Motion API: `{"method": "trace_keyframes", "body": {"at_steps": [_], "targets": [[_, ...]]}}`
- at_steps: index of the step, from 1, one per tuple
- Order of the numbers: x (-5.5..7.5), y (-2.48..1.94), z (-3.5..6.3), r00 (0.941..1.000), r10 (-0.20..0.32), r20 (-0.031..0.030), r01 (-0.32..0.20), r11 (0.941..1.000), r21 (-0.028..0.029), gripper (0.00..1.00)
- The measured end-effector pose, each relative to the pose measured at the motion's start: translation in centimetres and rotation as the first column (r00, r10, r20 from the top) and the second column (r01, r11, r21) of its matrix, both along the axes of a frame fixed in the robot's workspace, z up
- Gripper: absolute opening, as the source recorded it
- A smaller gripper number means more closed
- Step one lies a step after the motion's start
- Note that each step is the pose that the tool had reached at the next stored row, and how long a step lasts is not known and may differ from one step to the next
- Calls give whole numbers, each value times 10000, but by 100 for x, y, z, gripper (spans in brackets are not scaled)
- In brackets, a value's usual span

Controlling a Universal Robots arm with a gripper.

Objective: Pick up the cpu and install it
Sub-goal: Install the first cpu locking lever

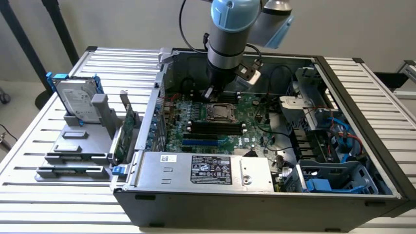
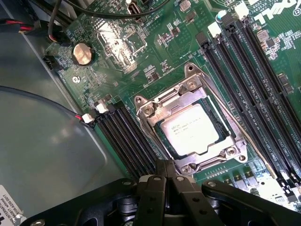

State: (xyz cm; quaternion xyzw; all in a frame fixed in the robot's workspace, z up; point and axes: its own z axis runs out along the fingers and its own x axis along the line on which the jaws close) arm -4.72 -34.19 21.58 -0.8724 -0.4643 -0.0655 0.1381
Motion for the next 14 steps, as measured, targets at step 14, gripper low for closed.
{"method": "trace_keyframes", "body": {"at_steps": [14], "targets": [[-7, -349, 209, 10000, 0, -10, 0, 10000, 1, 11]]}}
